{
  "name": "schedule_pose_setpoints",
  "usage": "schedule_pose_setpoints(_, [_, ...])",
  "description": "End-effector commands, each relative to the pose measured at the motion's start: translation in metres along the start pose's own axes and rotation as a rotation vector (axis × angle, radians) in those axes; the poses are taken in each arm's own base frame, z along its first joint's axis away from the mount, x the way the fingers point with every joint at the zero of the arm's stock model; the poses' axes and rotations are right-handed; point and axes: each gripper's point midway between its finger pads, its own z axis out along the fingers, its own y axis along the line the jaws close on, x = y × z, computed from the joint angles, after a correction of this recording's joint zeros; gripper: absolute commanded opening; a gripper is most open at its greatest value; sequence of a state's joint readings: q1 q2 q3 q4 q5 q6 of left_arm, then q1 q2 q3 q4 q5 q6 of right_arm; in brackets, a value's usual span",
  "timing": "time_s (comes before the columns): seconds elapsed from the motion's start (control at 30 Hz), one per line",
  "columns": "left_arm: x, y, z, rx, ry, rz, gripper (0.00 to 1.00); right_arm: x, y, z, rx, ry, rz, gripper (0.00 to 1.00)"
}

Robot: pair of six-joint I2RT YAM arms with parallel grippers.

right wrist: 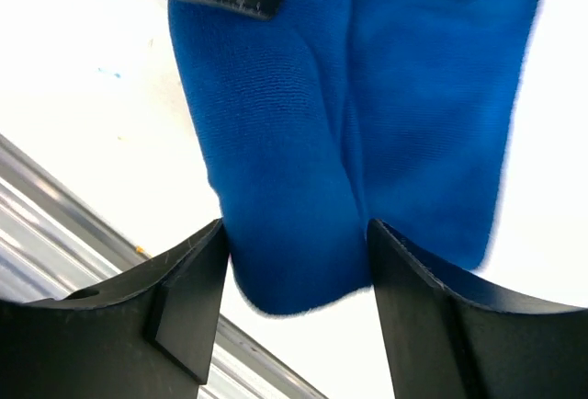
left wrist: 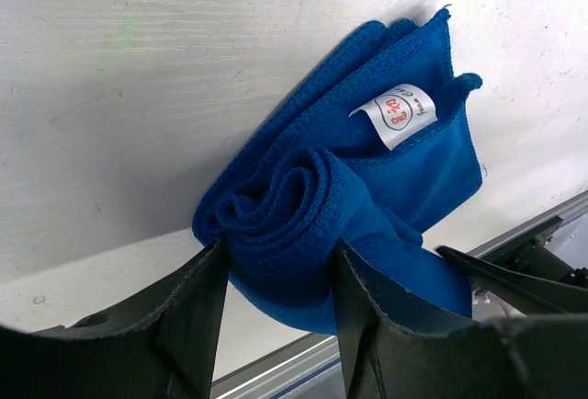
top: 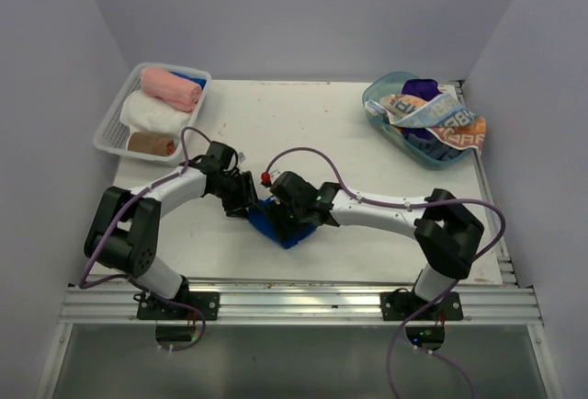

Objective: Roll the towels
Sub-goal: Roll the towel

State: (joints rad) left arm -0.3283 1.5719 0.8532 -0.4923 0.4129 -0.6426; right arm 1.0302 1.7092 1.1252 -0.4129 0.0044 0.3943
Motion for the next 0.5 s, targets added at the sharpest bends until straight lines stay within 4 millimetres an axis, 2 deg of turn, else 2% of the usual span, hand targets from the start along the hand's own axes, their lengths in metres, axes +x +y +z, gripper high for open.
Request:
schedule_pose_setpoints(0.0, [-0.01, -0.005, -0.006, -0.004, -0.023, 0.033, 0.5, -0.028, -0.009, -0.037, 0.132, -0.082, -0.074, 0.65])
schedule_pose_setpoints(0.23, [-0.011, -0.006, -0.005, -0.008, -0.016, 0.038, 0.5, -0.043, 0.0, -0.046, 0.279, -0.136, -0.2, 0.65])
schedule_pose_setpoints(0.33, [-0.011, -0.005, -0.005, -0.014, -0.013, 0.037, 0.5, -0.043, 0.009, -0.045, 0.286, -0.141, -0.239, 0.65])
schedule_pose_setpoints(0.47, [-0.013, -0.006, -0.004, -0.015, -0.014, 0.035, 0.5, -0.042, 0.032, -0.044, 0.259, -0.157, -0.319, 0.63])
